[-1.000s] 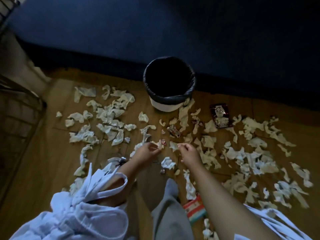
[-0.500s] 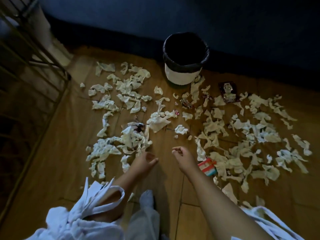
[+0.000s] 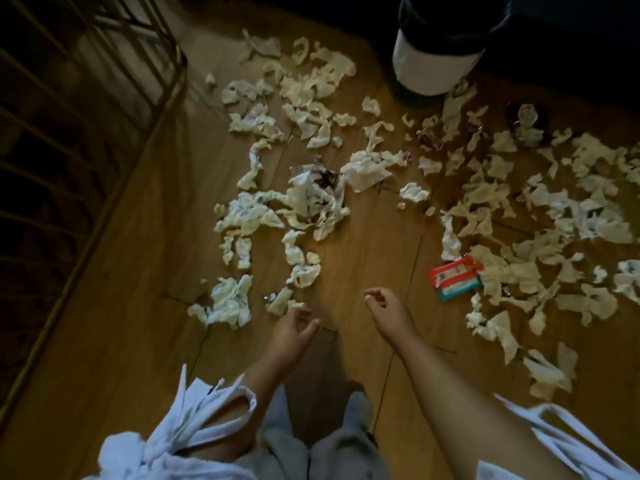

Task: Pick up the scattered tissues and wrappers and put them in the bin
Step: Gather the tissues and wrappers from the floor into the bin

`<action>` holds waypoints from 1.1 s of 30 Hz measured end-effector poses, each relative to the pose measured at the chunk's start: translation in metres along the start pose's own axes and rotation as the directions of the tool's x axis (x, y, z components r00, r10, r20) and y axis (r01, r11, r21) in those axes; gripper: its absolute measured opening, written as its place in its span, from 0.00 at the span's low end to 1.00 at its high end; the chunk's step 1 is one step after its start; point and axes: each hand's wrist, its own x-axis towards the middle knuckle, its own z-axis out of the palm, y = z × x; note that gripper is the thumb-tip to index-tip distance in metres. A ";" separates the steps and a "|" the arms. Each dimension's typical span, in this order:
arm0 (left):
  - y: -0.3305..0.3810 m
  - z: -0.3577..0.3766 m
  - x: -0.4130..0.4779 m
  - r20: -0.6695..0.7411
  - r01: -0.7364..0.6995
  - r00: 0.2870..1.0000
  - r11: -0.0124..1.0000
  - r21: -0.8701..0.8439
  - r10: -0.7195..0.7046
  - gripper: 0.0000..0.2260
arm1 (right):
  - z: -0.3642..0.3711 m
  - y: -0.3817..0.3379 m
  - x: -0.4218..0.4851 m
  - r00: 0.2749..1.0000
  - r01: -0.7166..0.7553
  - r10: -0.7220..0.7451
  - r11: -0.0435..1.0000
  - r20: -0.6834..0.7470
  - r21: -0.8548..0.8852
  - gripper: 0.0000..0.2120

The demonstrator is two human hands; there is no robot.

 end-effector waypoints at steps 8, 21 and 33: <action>-0.137 -0.021 0.076 -0.170 -0.030 0.985 0.999 -0.036 0.023 0.13 | 0.146 0.047 0.074 0.989 0.145 -0.140 0.974 0.042 -0.174 0.12; -0.313 -0.007 0.220 -0.470 -0.307 0.775 0.902 0.303 0.422 0.20 | 0.276 0.151 0.263 0.406 0.845 -0.402 -0.176 0.821 -0.504 0.36; -0.327 -0.026 0.237 -0.617 0.073 0.786 0.986 0.147 0.034 0.42 | 0.283 0.171 0.250 0.163 0.898 -0.756 -0.152 0.634 -0.413 0.07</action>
